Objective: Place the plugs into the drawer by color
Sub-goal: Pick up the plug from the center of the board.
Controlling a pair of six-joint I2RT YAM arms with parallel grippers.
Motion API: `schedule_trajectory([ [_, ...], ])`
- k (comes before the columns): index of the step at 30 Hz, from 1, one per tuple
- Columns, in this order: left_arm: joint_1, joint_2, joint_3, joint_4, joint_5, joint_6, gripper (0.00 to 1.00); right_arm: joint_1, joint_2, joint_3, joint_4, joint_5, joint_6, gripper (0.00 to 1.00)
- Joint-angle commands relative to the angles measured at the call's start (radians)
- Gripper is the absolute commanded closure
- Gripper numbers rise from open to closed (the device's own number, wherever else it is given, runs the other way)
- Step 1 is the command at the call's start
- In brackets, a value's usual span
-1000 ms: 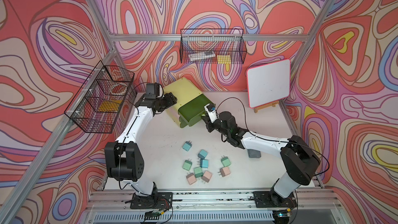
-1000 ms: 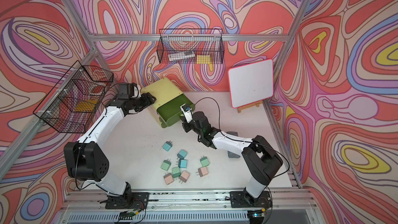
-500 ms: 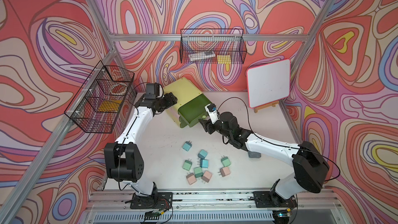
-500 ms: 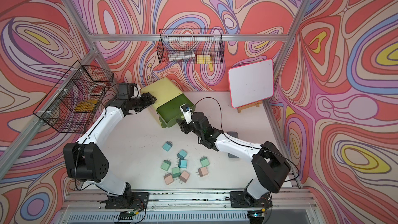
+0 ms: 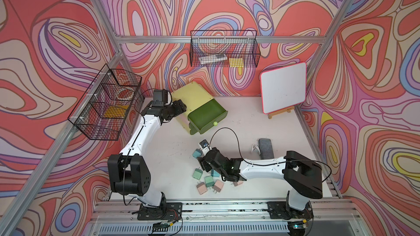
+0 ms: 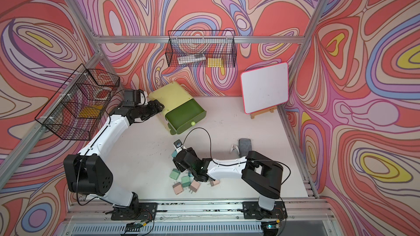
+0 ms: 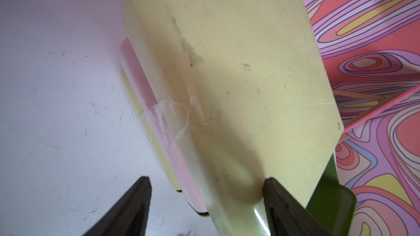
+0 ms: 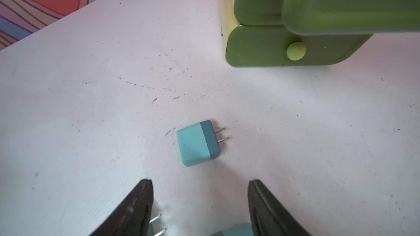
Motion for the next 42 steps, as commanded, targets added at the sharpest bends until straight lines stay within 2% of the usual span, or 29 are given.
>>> schedule_trajectory([
  [1, 0.008, -0.006, 0.005, -0.022, -0.039, 0.019, 0.23, 0.004, 0.055, 0.102, -0.09, 0.124, 0.195, 0.29],
  [7, 0.01, -0.025, -0.035, 0.015, -0.037, 0.008, 0.23, 0.024, 0.176, 0.228, -0.245, 0.214, 0.43, 0.26],
  [13, 0.021, -0.021, -0.039, 0.014, -0.006, 0.011, 0.22, 0.036, 0.268, 0.339, -0.32, 0.237, 0.499, 0.17],
  [21, 0.039, -0.026, -0.042, 0.015, 0.013, 0.008, 0.22, 0.035, 0.357, 0.445, -0.391, 0.237, 0.515, 0.11],
  [34, 0.049, -0.047, -0.05, 0.017, 0.019, 0.008, 0.2, 0.008, 0.439, 0.503, -0.42, 0.234, 0.497, 0.09],
  [42, 0.049, -0.054, -0.055, 0.017, 0.005, 0.013, 0.2, -0.01, 0.48, 0.534, -0.406, 0.191, 0.45, 0.22],
])
